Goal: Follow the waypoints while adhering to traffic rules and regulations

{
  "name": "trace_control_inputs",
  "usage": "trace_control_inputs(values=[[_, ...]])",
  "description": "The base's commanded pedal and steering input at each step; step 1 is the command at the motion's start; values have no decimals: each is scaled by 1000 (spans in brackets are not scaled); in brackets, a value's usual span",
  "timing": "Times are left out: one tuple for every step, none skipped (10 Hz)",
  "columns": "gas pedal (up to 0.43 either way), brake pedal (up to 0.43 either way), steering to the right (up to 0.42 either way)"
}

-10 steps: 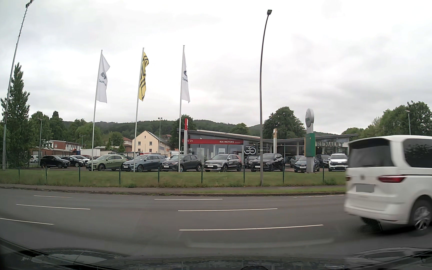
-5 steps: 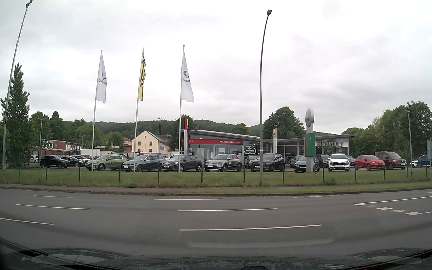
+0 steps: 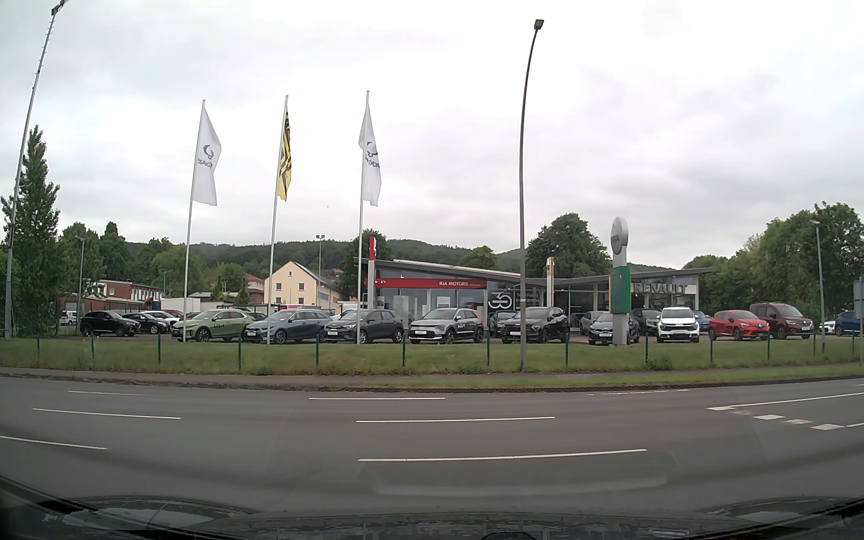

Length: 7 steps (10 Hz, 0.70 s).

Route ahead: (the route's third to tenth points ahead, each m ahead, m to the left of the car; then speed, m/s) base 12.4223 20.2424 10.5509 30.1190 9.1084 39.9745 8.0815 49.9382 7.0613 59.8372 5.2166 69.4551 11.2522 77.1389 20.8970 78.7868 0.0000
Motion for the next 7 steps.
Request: trace_control_inputs(values=[[0,268,-203],[0,268,-202],[0,268,-202],[0,268,-201],[0,268,-202],[0,268,-201],[0,268,-201]])
